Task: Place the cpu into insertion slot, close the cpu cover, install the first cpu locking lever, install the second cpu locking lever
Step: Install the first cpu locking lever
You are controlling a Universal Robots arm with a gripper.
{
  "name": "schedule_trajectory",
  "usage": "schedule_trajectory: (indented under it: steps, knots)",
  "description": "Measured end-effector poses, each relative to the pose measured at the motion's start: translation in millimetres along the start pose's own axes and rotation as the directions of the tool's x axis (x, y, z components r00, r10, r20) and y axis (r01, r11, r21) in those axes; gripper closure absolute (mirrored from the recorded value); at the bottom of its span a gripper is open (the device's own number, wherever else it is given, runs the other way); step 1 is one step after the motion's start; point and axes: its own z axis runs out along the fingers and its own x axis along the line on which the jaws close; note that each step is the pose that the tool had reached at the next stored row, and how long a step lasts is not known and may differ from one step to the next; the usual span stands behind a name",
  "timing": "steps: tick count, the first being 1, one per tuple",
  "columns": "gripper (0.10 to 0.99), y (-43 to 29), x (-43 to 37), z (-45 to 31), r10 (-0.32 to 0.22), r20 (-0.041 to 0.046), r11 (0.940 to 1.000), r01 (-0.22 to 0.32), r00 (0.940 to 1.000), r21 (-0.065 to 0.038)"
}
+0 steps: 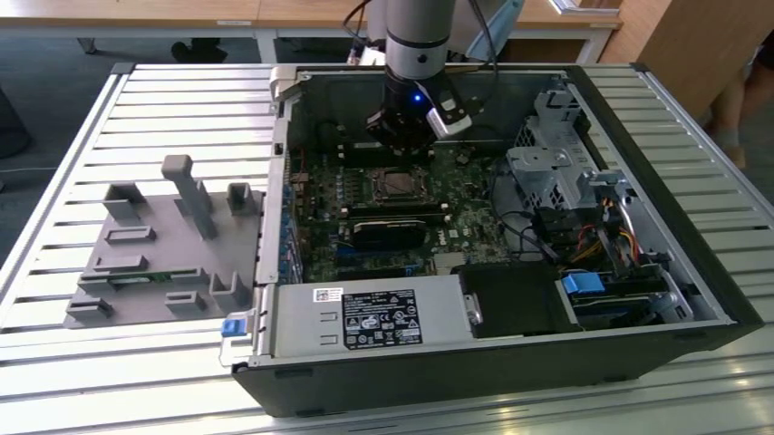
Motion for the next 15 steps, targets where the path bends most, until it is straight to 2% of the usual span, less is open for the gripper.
schedule_trajectory:
  steps: [4, 15]
  knots:
    - [0.980, 0.5, -0.2, 0.8, 0.000, 0.0000, 1.0000, 0.000, 1.0000, 0.004]
    - [0.980, 0.7, -0.3, -2.0, 0.000, 0.0004, 1.0000, 0.000, 1.0000, 0.006]
